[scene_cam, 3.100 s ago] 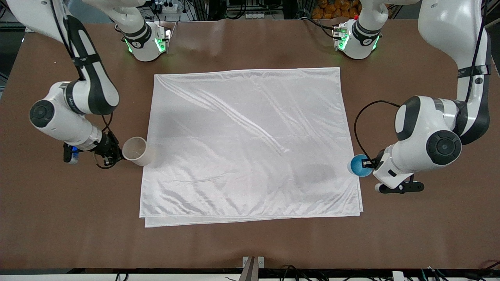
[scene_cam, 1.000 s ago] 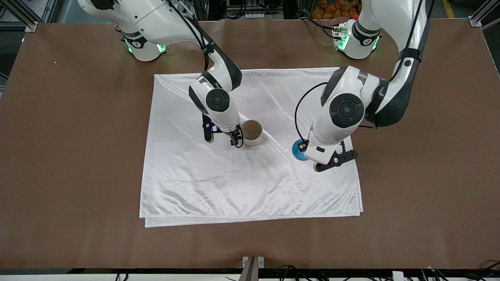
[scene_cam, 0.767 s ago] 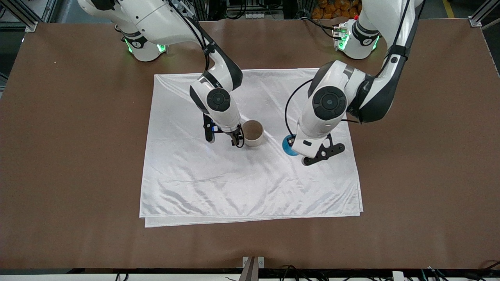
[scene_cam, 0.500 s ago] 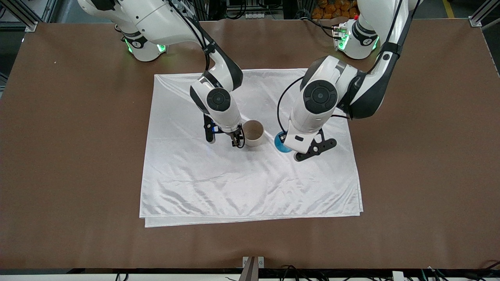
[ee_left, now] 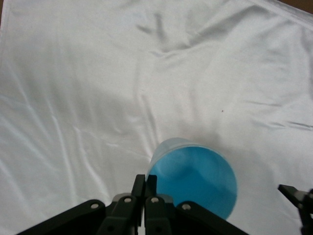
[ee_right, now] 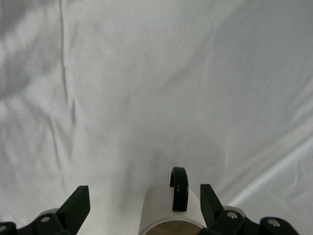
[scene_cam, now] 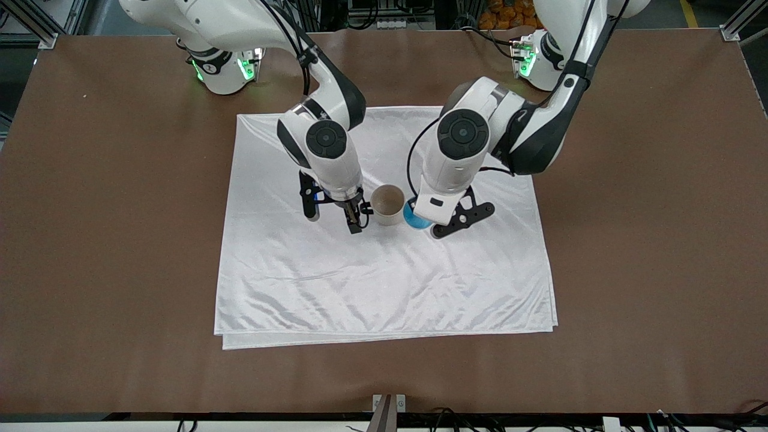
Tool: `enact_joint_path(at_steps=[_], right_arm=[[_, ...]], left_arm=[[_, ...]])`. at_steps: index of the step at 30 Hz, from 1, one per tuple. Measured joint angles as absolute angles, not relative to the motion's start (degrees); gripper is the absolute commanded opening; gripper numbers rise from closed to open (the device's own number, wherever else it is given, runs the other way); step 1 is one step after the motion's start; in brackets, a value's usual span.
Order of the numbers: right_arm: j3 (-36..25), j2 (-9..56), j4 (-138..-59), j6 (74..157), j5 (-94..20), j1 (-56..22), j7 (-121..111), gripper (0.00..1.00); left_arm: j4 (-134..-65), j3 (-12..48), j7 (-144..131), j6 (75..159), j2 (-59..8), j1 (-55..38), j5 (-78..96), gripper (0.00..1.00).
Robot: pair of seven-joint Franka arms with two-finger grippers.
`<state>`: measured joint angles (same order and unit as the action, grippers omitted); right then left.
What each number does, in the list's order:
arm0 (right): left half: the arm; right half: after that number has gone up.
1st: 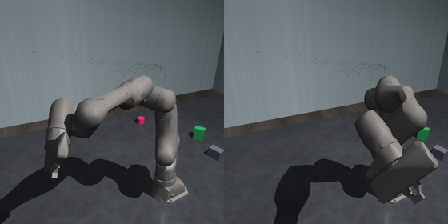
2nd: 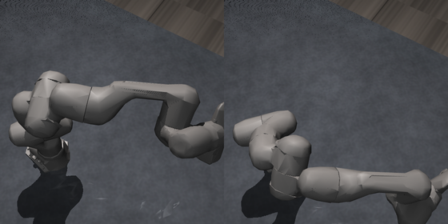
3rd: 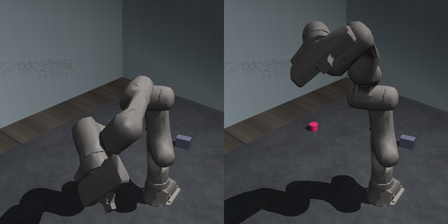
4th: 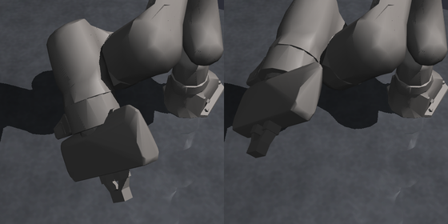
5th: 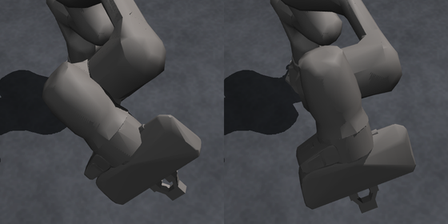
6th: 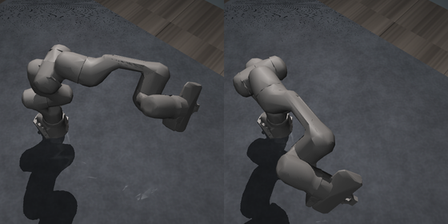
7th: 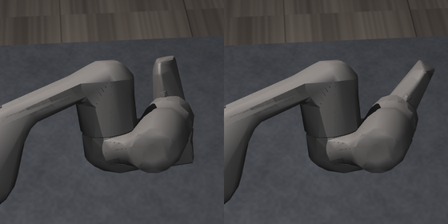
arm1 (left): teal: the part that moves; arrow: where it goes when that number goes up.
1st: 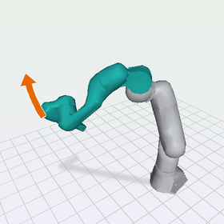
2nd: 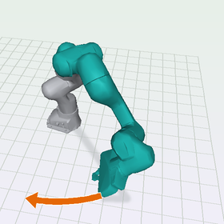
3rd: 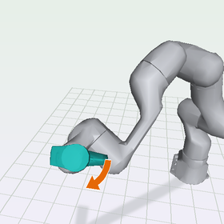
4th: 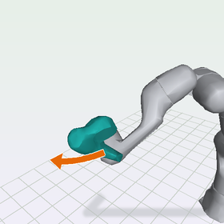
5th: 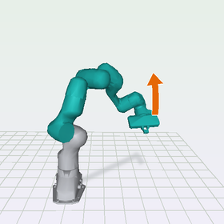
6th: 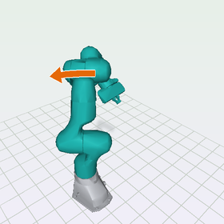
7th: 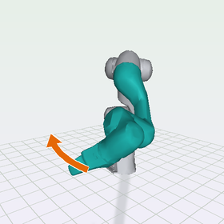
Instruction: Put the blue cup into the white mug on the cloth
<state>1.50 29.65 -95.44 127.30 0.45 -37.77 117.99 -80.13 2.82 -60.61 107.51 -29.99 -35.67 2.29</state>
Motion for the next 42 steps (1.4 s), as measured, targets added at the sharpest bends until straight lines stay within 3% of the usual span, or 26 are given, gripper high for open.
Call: enact_joint_path(at_steps=[12,42], right_arm=[[-1.0,19.8,-95.5,118.3,1.2,-33.7,106.5,1.0],[-1.4,-2.6,-101.1,104.3,1.3,-13.2,59.6,1.0]], left_arm=[[-80.1,2.8,-63.9,109.2,-30.8,-39.1,2.3,0.0],[-79.9,2.8,-66.7,113.1,-35.8,-42.8,2.3,0.0]])
